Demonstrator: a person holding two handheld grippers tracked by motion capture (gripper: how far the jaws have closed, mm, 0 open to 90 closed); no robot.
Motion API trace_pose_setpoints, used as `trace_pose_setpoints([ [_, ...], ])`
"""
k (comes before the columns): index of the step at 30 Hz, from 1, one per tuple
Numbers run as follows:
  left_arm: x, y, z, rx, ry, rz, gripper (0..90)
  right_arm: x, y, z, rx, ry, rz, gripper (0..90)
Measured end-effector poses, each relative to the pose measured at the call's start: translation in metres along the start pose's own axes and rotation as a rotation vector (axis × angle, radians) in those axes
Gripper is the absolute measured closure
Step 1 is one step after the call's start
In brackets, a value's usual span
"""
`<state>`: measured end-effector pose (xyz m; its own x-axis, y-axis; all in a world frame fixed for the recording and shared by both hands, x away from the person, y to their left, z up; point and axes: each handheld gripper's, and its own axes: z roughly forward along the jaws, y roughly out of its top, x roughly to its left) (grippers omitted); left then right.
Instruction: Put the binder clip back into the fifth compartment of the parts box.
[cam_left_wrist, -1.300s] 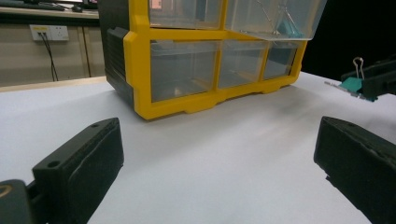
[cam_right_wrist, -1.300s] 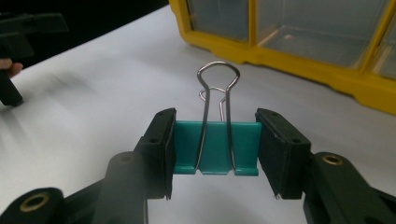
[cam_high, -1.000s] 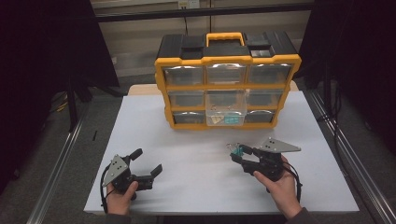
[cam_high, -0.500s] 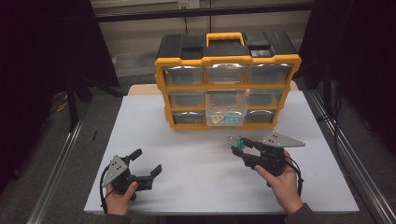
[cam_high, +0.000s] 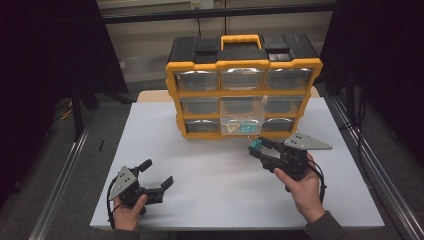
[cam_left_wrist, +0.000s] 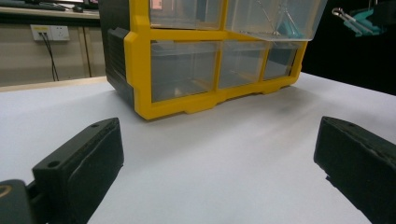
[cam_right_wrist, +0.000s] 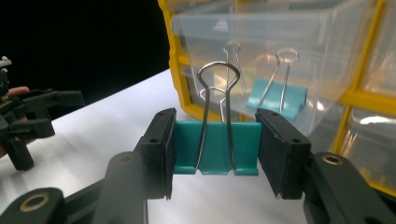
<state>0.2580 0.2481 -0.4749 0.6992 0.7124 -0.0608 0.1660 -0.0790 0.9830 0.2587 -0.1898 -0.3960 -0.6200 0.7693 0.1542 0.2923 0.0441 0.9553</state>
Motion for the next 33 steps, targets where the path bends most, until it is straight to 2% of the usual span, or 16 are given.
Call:
trace_pose_setpoints([
  [2, 0.0, 0.0, 0.0, 0.001, 0.004, 0.008, 1.6, 0.001, 0.005, 0.0, -0.011, 0.001, -0.005, 50.1],
  [5, -0.002, -0.001, 0.002, -0.024, -0.009, -0.04, 1.6, 0.001, 0.011, 0.0, -0.03, -0.001, -0.008, 50.1],
  [6, -0.002, -0.001, 0.002, -0.023, -0.001, -0.032, 1.6, 0.001, 0.013, 0.0, -0.035, 0.0, -0.01, 50.1],
  [7, 0.001, -0.001, 0.0, 0.001, -0.005, 0.006, 1.7, 0.001, 0.015, -0.001, -0.037, 0.003, -0.009, 50.1],
  [8, 0.001, -0.001, 0.0, 0.001, -0.004, 0.005, 1.6, 0.001, 0.016, -0.001, -0.041, 0.003, -0.011, 50.1],
  [9, -0.001, -0.001, 0.002, -0.014, -0.012, -0.018, 1.6, 0.001, 0.017, -0.001, -0.04, 0.004, -0.01, 50.1],
  [12, -0.001, -0.001, 0.003, -0.018, -0.004, -0.03, 1.6, 0.001, 0.021, -0.001, -0.04, 0.002, -0.018, 50.1],
  [14, -0.002, -0.001, 0.002, -0.018, -0.004, -0.029, 1.6, 0.001, 0.024, -0.001, -0.041, 0.004, -0.018, 50.1],
  [17, 0.001, -0.001, 0.0, 0.0, -0.005, 0.005, 1.6, 0.0, 0.03, -0.001, -0.048, 0.005, -0.018, 50.1],
  [18, -0.001, -0.001, 0.002, -0.022, -0.001, -0.027, 1.6, -0.001, 0.033, -0.001, -0.052, 0.002, -0.02, 50.1],
  [23, -0.001, -0.001, 0.002, -0.016, 0.007, -0.022, 1.6, -0.001, 0.045, 0.0, -0.073, -0.002, -0.026, 50.1],
  [27, 0.0, -0.001, 0.002, -0.021, -0.004, -0.028, 1.6, 0.0, 0.053, 0.002, -0.084, 0.0, -0.035, 50.1],
  [30, 0.0, -0.001, 0.002, -0.025, -0.001, -0.036, 1.6, -0.001, 0.059, 0.005, -0.099, -0.016, -0.04, 50.1],
  [33, 0.0, -0.001, 0.001, -0.021, -0.002, -0.032, 1.6, -0.005, 0.065, 0.009, -0.109, -0.034, -0.021, 50.1],
])
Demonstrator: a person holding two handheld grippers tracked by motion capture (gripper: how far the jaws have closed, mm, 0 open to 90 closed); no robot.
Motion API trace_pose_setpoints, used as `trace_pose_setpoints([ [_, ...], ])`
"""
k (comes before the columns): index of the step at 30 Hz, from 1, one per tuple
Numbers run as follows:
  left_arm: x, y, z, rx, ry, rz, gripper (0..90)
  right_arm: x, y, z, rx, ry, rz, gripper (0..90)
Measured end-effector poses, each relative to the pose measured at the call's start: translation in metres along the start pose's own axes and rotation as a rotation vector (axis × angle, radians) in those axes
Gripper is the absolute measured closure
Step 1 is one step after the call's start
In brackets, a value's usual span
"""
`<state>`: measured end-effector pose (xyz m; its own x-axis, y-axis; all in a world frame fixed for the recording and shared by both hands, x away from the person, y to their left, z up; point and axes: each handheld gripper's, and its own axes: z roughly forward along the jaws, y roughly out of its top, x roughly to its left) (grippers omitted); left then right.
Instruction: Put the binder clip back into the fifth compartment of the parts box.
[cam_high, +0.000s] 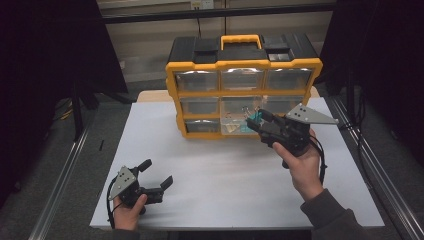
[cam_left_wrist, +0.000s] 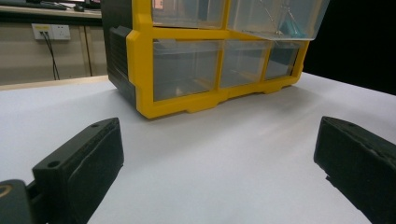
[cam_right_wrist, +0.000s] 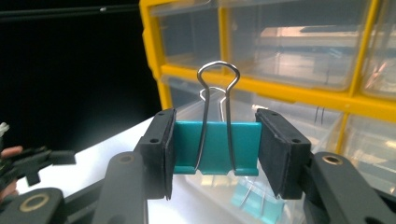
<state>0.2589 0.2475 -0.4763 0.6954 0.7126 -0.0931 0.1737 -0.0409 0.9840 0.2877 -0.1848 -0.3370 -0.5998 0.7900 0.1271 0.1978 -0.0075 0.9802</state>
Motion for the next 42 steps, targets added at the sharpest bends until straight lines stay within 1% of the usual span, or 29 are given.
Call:
trace_pose_setpoints([
  [2, 0.0, 0.0, 0.0, 0.002, 0.001, -0.001, 1.6, -0.003, 0.003, 0.004, -0.005, -0.014, 0.007, 50.1],
  [3, 0.0, 0.0, 0.0, 0.005, -0.009, 0.003, 1.6, -0.004, 0.004, 0.006, -0.006, -0.019, 0.006, 50.1],
  [4, 0.001, 0.0, 0.0, 0.003, 0.0, 0.003, 1.6, -0.005, 0.004, 0.008, -0.001, -0.024, -0.004, 50.1],
  [6, 0.0, 0.0, 0.0, 0.002, 0.008, -0.002, 1.6, -0.006, 0.005, 0.013, 0.004, -0.043, -0.005, 50.1],
  [7, 0.001, 0.0, 0.0, -0.001, -0.001, -0.002, 1.6, -0.008, 0.005, 0.015, 0.007, -0.05, -0.013, 50.1],
  [9, 0.001, 0.0, 0.0, -0.003, 0.002, -0.003, 1.6, -0.011, 0.004, 0.021, 0.013, -0.065, -0.013, 50.1],
  [11, 0.001, -0.001, 0.0, 0.001, 0.007, -0.003, 1.6, -0.014, 0.002, 0.025, 0.02, -0.082, -0.006, 50.1],
  [15, 0.001, -0.001, 0.0, -0.007, 0.008, -0.009, 1.6, -0.02, 0.001, 0.031, 0.025, -0.096, 0.003, 50.1],
  [16, 0.003, -0.001, -0.001, 0.013, 0.006, 0.012, 1.6, -0.021, 0.001, 0.033, 0.024, -0.097, 0.005, 50.1],
  [17, 0.002, -0.001, -0.001, 0.008, 0.008, 0.004, 1.6, -0.022, 0.001, 0.034, 0.022, -0.096, 0.009, 50.1],
  [18, 0.002, -0.002, 0.0, -0.005, 0.0, -0.011, 1.6, -0.022, 0.001, 0.035, 0.022, -0.096, 0.011, 50.1],
  [19, 0.002, -0.002, 0.0, -0.004, -0.002, -0.016, 1.6, -0.022, 0.001, 0.036, 0.025, -0.098, 0.012, 50.1],
  [20, 0.003, -0.002, -0.001, -0.003, 0.0, -0.011, 1.6, -0.022, 0.001, 0.037, 0.022, -0.094, 0.008, 50.1],
  [21, 0.003, -0.002, -0.001, 0.0, 0.012, -0.007, 1.6, -0.022, 0.001, 0.038, 0.027, -0.095, 0.01, 50.1],
  [23, 0.004, -0.002, -0.001, 0.003, 0.007, -0.001, 1.6, -0.021, 0.001, 0.04, 0.031, -0.086, 0.01, 50.1],
  [24, 0.003, -0.002, -0.001, 0.005, 0.015, -0.004, 1.6, -0.021, 0.001, 0.041, 0.031, -0.085, 0.005, 50.1],
  [26, 0.004, -0.003, 0.0, 0.002, 0.0, -0.011, 1.6, -0.019, 0.0, 0.043, 0.033, -0.075, -0.004, 50.1],
  [27, 0.004, -0.003, 0.001, 0.004, -0.001, -0.011, 1.6, -0.018, 0.0, 0.043, 0.035, -0.067, -0.003, 49.7],
  [28, 0.003, -0.003, 0.001, 0.003, -0.002, -0.013, 1.6, -0.018, -0.001, 0.044, 0.034, -0.059, -0.003, 47.5],
  [29, 0.003, -0.003, 0.001, 0.002, 0.003, -0.014, 1.6, -0.018, -0.001, 0.045, 0.032, -0.055, -0.006, 39.3],
  [30, 0.002, -0.003, 0.001, 0.004, 0.005, -0.014, 1.7, -0.018, -0.001, 0.045, 0.04, -0.061, -0.006, 30.0],
  [31, 0.002, -0.003, 0.001, 0.003, 0.004, -0.015, 1.6, -0.018, -0.001, 0.045, 0.038, -0.078, -0.008, 26.5],
  [33, 0.003, -0.003, 0.0, 0.003, 0.002, -0.012, 1.6, -0.018, 0.0, 0.043, 0.038, -0.057, -0.013, 26.5],
  [35, 0.004, -0.003, 0.0, 0.005, 0.0, -0.009, 1.6, -0.016, 0.001, 0.04, 0.036, -0.064, -0.022, 20.1],
  [37, 0.004, -0.003, 0.0, 0.003, 0.0, -0.01, 1.6, -0.015, 0.002, 0.036, 0.033, -0.052, -0.007, 14.3],
  [38, 0.003, -0.003, 0.0, 0.002, 0.002, -0.01, 1.6, -0.015, 0.002, 0.034, 0.039, -0.045, -0.003, 12.3],
  [40, 0.002, -0.003, 0.001, 0.002, 0.004, -0.015, 1.6, -0.014, 0.003, 0.029, 0.034, -0.047, -0.01, 9.3],
  [41, 0.003, -0.002, 0.0, 0.012, 0.005, 0.003, 1.6, -0.014, 0.003, 0.027, 0.031, -0.039, -0.009, 8.4],
  [42, 0.003, -0.002, 0.0, 0.006, 0.006, -0.001, 1.6, -0.013, 0.003, 0.024, 0.025, -0.032, -0.006, 7.8],
])
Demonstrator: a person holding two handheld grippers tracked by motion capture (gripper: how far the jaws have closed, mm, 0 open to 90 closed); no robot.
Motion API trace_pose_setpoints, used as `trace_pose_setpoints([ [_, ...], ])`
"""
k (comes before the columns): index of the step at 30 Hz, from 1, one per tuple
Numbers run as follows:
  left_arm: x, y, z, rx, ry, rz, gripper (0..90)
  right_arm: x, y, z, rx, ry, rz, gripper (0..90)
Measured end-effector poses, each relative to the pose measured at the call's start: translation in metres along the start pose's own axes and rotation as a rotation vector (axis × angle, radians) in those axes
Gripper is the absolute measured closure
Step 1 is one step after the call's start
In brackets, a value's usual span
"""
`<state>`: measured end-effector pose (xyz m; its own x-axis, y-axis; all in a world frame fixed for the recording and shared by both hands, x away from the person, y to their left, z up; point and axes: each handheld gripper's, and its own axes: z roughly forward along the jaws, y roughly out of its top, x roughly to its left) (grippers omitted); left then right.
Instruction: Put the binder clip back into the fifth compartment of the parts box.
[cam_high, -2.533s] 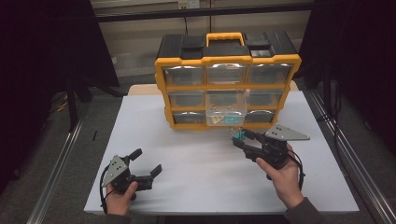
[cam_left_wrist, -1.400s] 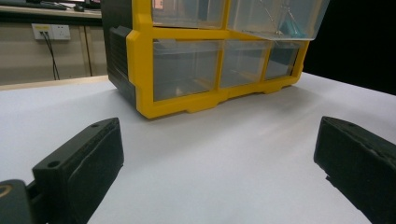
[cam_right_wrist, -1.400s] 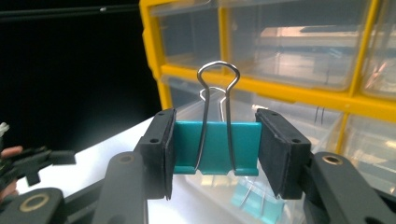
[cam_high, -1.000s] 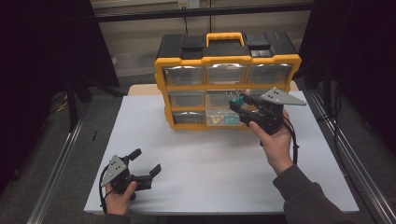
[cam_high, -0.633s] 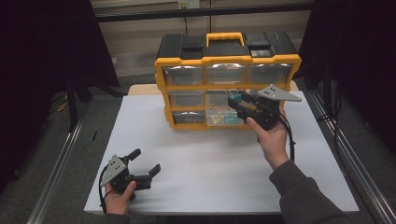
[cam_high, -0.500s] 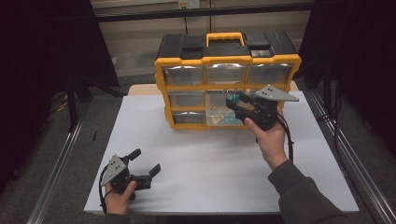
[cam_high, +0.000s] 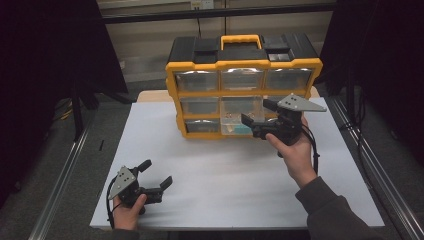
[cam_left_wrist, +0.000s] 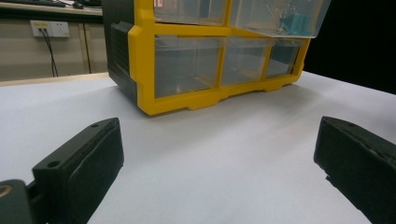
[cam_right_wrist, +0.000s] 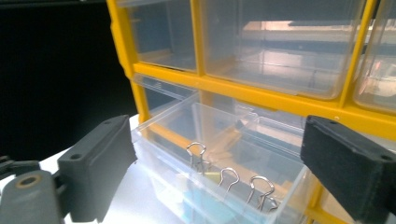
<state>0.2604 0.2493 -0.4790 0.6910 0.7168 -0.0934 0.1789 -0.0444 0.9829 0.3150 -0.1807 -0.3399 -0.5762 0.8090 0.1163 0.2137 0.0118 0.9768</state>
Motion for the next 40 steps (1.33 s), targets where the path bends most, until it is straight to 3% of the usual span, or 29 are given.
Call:
trace_pose_setpoints([
  [4, 0.0, 0.0, 0.0, -0.008, 0.003, -0.015, 1.6, -0.001, -0.006, -0.012, -0.02, 0.012, 0.0, 6.1],
  [7, 0.001, 0.0, -0.002, 0.012, 0.0, 0.011, 1.6, -0.002, -0.014, -0.022, -0.023, 0.028, 0.005, 5.3],
  [8, 0.0, 0.0, -0.001, -0.001, -0.016, -0.004, 1.6, -0.003, -0.018, -0.026, -0.019, 0.029, -0.001, 5.1],
  [10, 0.0, 0.0, -0.001, -0.001, 0.003, -0.006, 1.6, -0.005, -0.026, -0.034, -0.018, 0.029, -0.007, 4.3],
  [20, 0.0, -0.001, -0.001, 0.004, 0.005, 0.0, 1.6, -0.018, -0.073, -0.073, -0.018, 0.033, 0.026, 4.2],
  [25, -0.001, -0.001, -0.001, 0.002, 0.009, 0.002, 1.6, -0.027, -0.095, -0.089, -0.038, 0.015, 0.048, 4.1],
  [30, 0.0, 0.0, -0.002, -0.003, -0.01, -0.002, 1.6, -0.032, -0.111, -0.101, -0.031, 0.004, 0.026, 3.9],
  [35, 0.0, 0.0, -0.003, -0.011, 0.008, -0.008, 1.6, -0.037, -0.135, -0.114, -0.002, -0.017, 0.044, 3.7],
  [36, 0.0, 0.0, -0.003, -0.01, 0.009, -0.008, 1.6, -0.038, -0.139, -0.117, 0.008, -0.028, 0.029, 3.7],
  [38, 0.001, 0.0, -0.002, -0.012, 0.005, -0.002, 1.6, -0.039, -0.144, -0.121, -0.008, -0.03, 0.037, 3.5],
  [39, 0.002, 0.001, -0.003, 0.013, -0.008, 0.026, 1.6, -0.04, -0.145, -0.123, -0.012, -0.036, 0.036, 3.2],
  [40, 0.0, 0.001, -0.001, -0.007, 0.013, 0.001, 1.6, -0.041, -0.146, -0.125, -0.018, -0.046, 0.034, 3.0],
])
